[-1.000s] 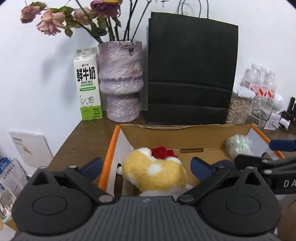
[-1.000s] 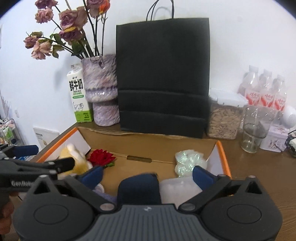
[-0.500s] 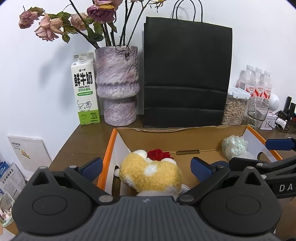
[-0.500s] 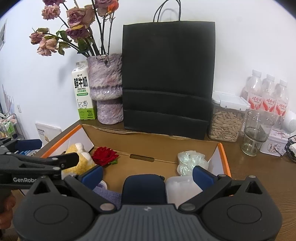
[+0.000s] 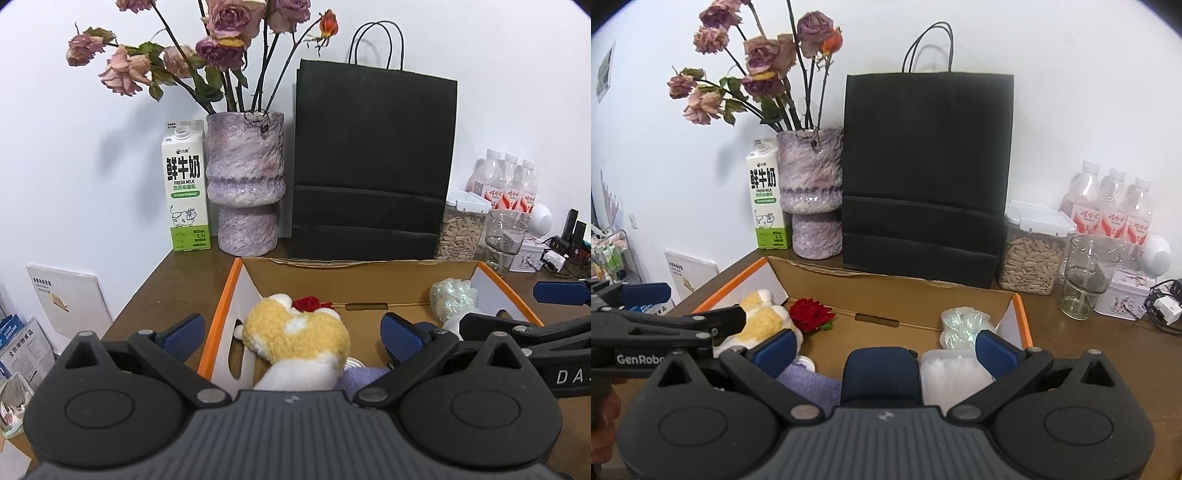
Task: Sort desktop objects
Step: 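Lift the plush toy and navy case into the cardboard box and open both grippers, then withdraw both grippers from the box back over the table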
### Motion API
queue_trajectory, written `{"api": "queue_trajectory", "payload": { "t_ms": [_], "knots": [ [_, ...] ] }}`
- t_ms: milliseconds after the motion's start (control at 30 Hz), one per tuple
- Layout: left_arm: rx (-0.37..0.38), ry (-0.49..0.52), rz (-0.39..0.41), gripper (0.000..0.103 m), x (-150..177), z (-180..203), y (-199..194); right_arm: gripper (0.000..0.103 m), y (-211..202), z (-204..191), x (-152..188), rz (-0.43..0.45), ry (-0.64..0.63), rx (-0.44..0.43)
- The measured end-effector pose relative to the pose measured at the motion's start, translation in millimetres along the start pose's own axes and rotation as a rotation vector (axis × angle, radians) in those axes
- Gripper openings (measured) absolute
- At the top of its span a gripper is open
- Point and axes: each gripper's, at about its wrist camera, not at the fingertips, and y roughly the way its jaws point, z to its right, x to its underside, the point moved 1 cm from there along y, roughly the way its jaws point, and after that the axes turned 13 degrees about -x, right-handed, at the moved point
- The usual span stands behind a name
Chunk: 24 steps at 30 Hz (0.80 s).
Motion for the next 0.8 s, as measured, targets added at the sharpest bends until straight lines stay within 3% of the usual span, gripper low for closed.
{"api": "queue_trajectory", "payload": {
  "t_ms": [467,800],
  "knots": [
    [0.016,-0.011,0.036,0.103,18.4,-3.1,-57.0,0.103,-58.5,-15.8,23.9,0.031,0.018,0.005],
    [0.048,0.002,0.027,0.103,53.5,-13.2,-93.4,0.103,-95.3,-35.8,56.3,0.035,-0.007,-0.005]
  ]
}}
